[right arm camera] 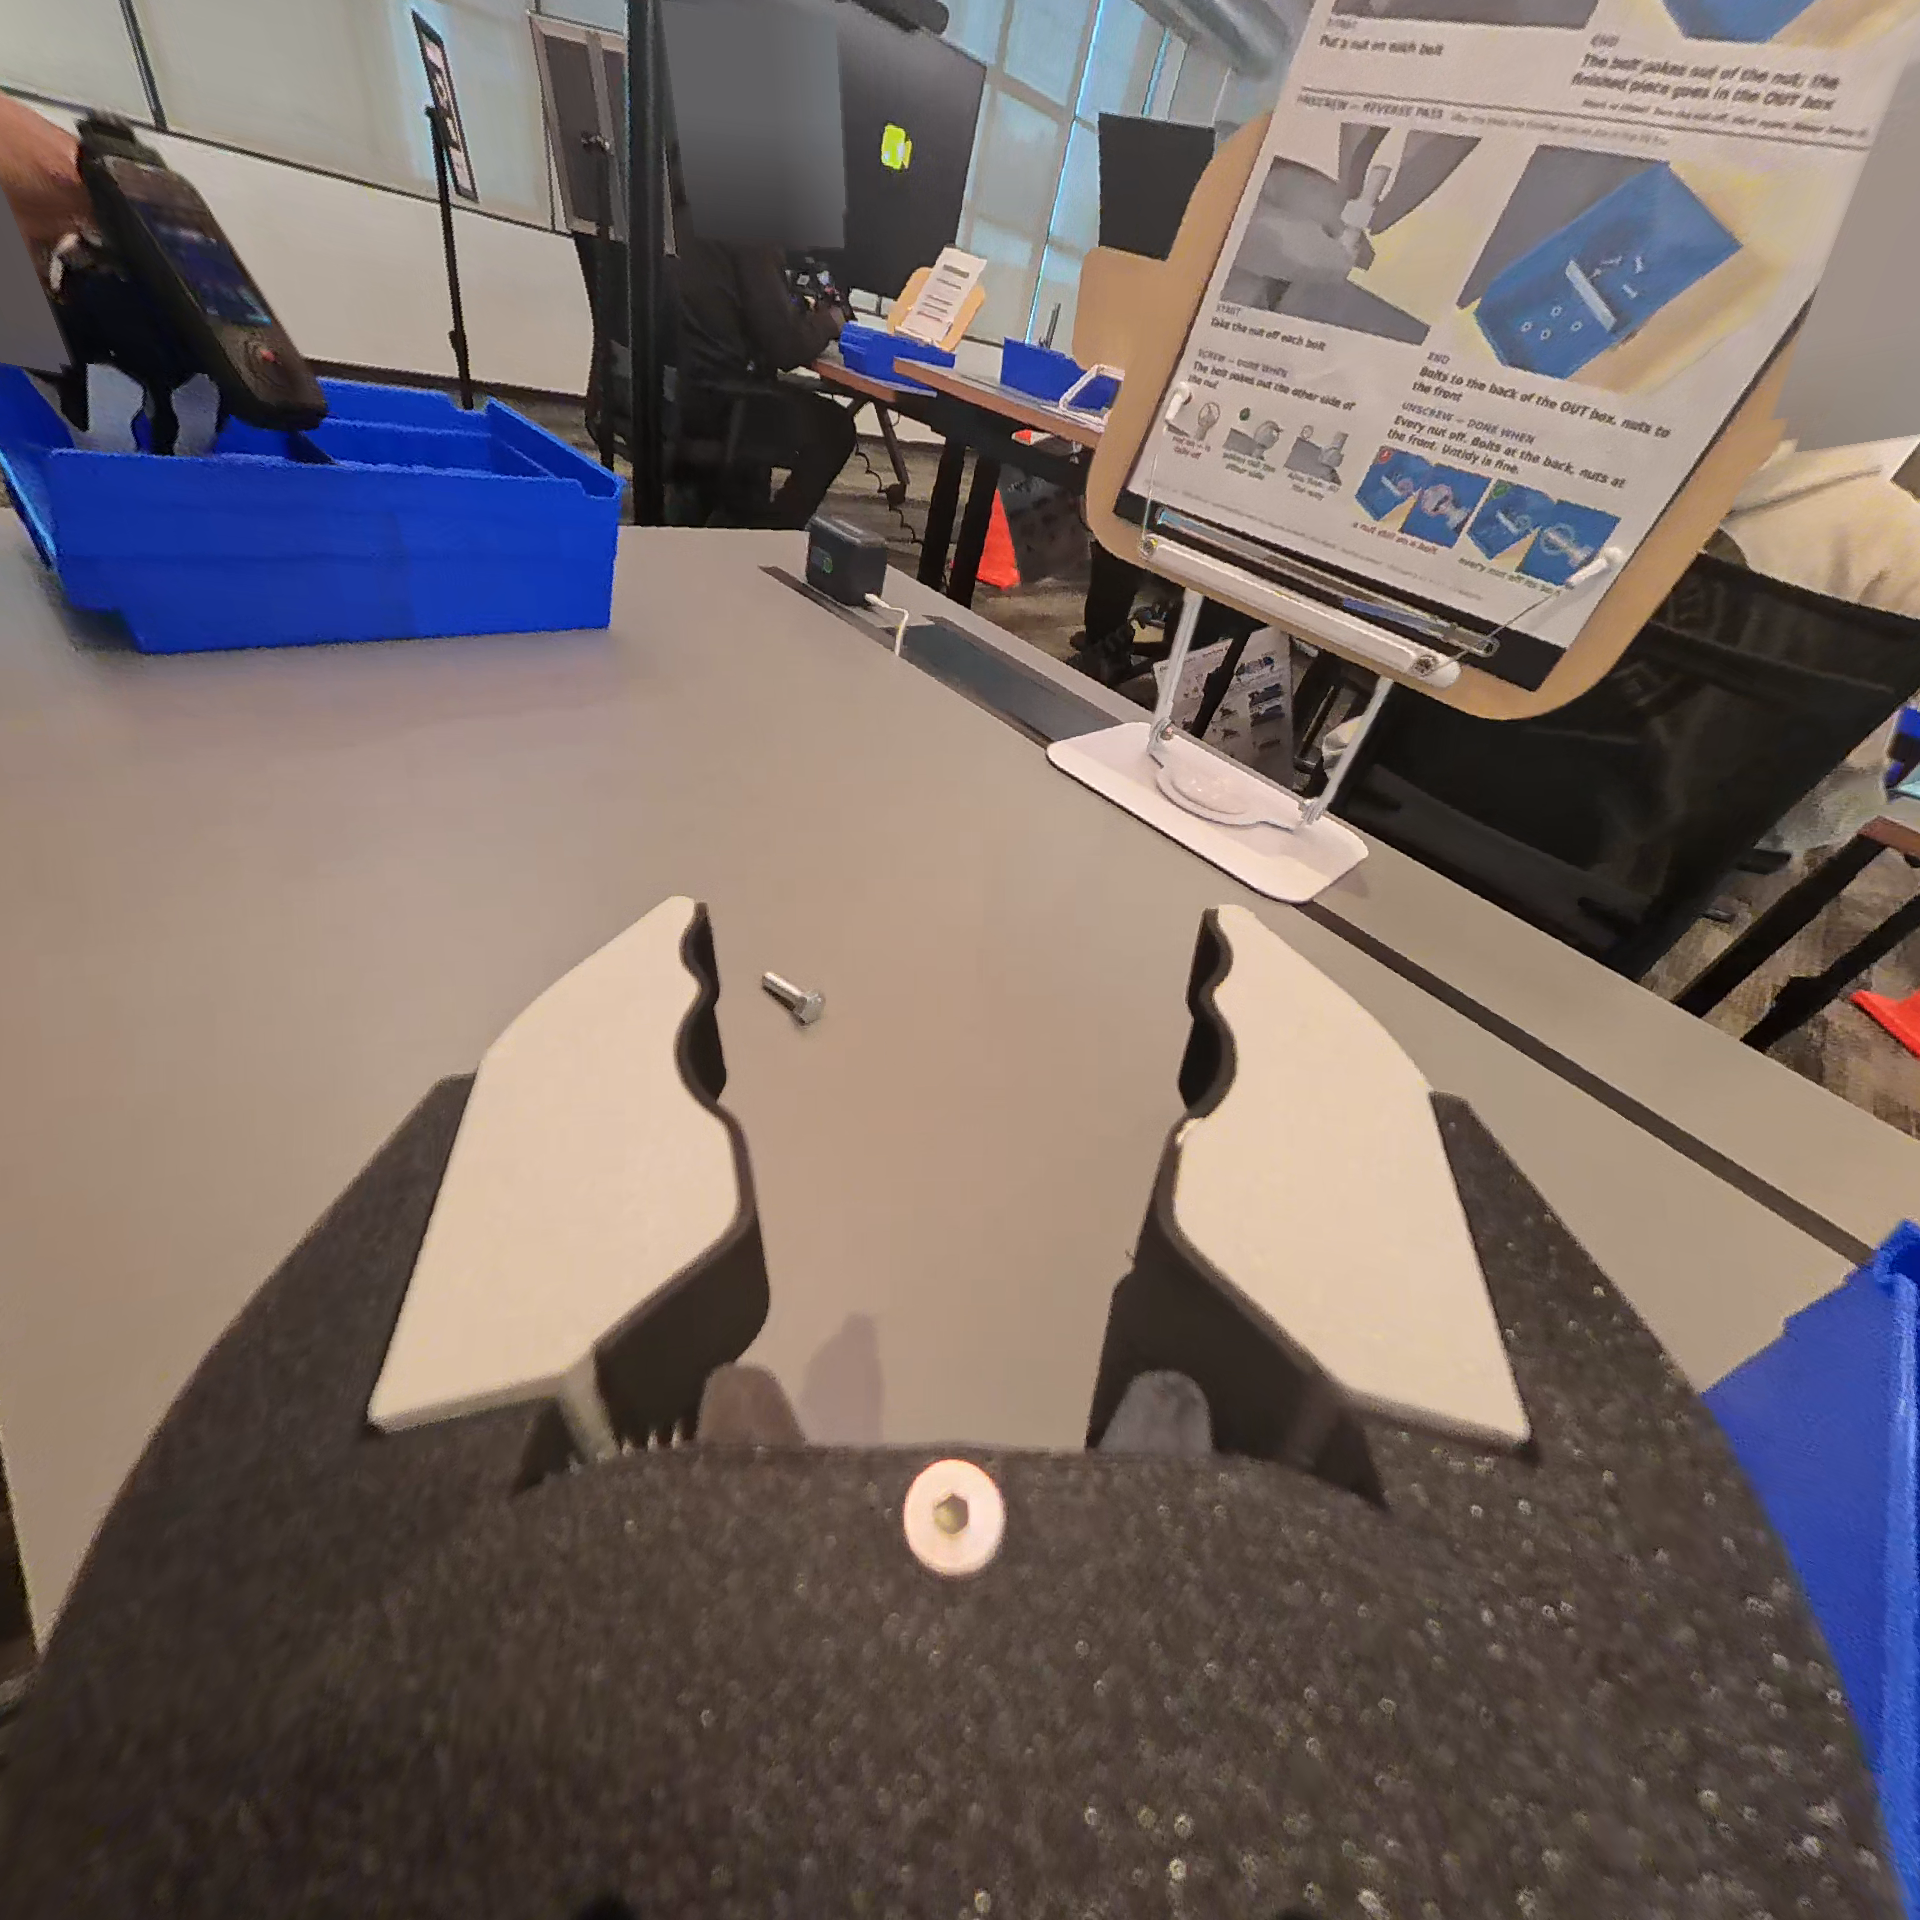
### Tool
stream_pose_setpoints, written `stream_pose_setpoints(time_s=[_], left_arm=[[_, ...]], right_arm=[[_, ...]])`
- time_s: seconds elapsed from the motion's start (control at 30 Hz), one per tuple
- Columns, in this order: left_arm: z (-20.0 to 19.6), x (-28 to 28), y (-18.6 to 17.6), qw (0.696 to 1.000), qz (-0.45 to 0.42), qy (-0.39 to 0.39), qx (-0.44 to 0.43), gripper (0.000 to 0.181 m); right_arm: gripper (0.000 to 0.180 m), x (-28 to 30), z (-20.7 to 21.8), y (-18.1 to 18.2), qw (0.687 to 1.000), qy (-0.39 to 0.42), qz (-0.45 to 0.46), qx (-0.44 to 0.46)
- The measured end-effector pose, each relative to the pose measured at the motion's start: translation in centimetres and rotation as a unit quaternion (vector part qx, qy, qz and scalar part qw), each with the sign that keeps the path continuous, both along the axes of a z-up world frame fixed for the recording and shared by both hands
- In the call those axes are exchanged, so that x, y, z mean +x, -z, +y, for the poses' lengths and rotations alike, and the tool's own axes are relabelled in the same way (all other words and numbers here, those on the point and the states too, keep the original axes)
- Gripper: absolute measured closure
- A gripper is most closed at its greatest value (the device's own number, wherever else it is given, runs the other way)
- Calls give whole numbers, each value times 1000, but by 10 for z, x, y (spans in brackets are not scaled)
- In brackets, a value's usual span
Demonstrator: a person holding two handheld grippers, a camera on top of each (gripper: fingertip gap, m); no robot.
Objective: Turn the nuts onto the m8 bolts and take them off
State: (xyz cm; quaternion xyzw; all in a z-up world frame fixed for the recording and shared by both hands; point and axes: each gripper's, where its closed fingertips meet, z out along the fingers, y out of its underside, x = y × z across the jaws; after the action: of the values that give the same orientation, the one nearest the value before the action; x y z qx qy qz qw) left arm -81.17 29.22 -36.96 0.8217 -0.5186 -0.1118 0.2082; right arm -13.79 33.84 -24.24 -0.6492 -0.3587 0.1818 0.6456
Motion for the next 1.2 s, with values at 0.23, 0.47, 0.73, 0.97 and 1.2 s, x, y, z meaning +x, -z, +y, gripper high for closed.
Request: stream_pose_setpoints(time_s=[0.23,0.47,0.73,0.97,1.2], left_arm=[[-3,-10,6,999,31,29,-20,163],[0,-11,15,997,45,52,-26,160],[2,-16,21,996,56,71,-24,156],[3,-19,25,995,63,79,-21,150],[1,-22,32,993,72,83,-32,153]], right_arm=[[90,-12,1,-2,1000,-4,-18,4],[90,-14,4,-2,1000,-3,-21,2],[89,-15,5,-1,1000,-2,-22,1],[89,-18,6,-1,1000,-4,-23,1],[89,-18,6,-1,1000,-3,-24,1]])
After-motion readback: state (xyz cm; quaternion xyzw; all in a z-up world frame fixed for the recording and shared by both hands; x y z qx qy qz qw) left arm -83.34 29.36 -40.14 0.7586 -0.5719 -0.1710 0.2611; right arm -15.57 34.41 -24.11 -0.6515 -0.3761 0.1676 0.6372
